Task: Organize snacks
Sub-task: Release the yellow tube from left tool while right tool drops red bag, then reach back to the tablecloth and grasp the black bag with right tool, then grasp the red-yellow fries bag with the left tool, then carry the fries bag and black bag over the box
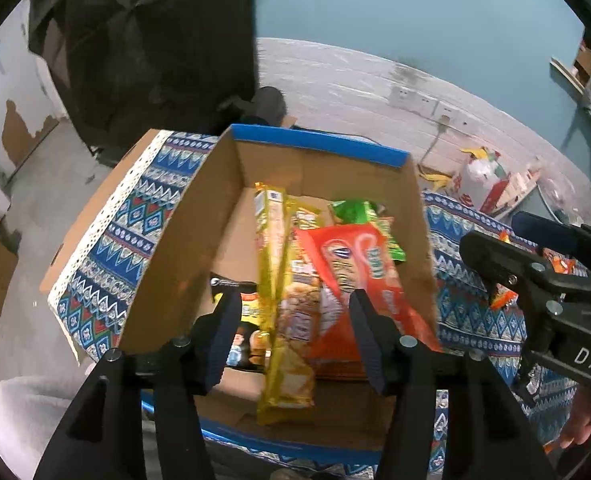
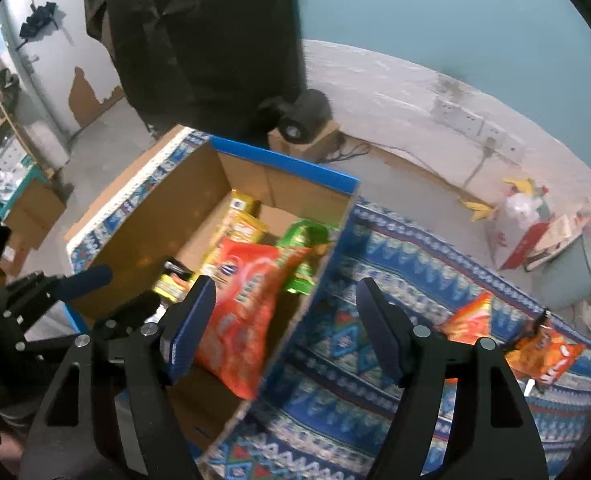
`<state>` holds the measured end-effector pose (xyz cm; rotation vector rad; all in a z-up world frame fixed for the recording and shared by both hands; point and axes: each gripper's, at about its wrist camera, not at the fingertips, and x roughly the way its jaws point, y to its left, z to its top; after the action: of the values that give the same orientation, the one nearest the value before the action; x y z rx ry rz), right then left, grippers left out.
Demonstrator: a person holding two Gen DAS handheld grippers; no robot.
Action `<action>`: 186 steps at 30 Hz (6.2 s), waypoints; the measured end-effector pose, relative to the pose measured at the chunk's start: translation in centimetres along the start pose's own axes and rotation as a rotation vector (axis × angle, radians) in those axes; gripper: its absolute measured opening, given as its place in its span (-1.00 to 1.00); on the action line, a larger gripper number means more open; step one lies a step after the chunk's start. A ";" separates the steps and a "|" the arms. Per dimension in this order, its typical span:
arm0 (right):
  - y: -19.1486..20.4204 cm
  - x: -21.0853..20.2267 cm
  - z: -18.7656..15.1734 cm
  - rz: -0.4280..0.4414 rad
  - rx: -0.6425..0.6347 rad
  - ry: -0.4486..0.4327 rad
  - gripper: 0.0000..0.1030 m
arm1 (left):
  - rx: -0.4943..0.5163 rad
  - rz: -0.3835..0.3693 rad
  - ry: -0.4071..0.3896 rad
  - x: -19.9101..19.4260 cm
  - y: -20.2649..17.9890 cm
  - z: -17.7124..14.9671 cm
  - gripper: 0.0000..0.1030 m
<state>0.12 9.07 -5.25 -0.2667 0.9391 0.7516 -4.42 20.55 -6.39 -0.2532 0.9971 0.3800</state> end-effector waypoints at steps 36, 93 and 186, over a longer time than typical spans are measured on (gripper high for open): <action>-19.7 -5.4 -15.5 -0.218 0.421 0.107 0.47 | 0.358 -0.075 0.112 3.4 -19.1 -5.1 0.46; -28.9 -1.6 -17.9 -0.336 0.451 0.063 0.12 | 0.129 -0.140 0.236 14.2 -26.9 1.5 0.55; -4.9 -2.8 -1.3 -0.185 0.023 -0.139 0.13 | 0.106 -0.179 -0.110 -3.3 -6.2 1.1 -0.23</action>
<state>1.64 3.57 -4.31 -0.2734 0.7790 0.5812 -2.49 14.69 -2.81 -0.2214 0.8763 0.1755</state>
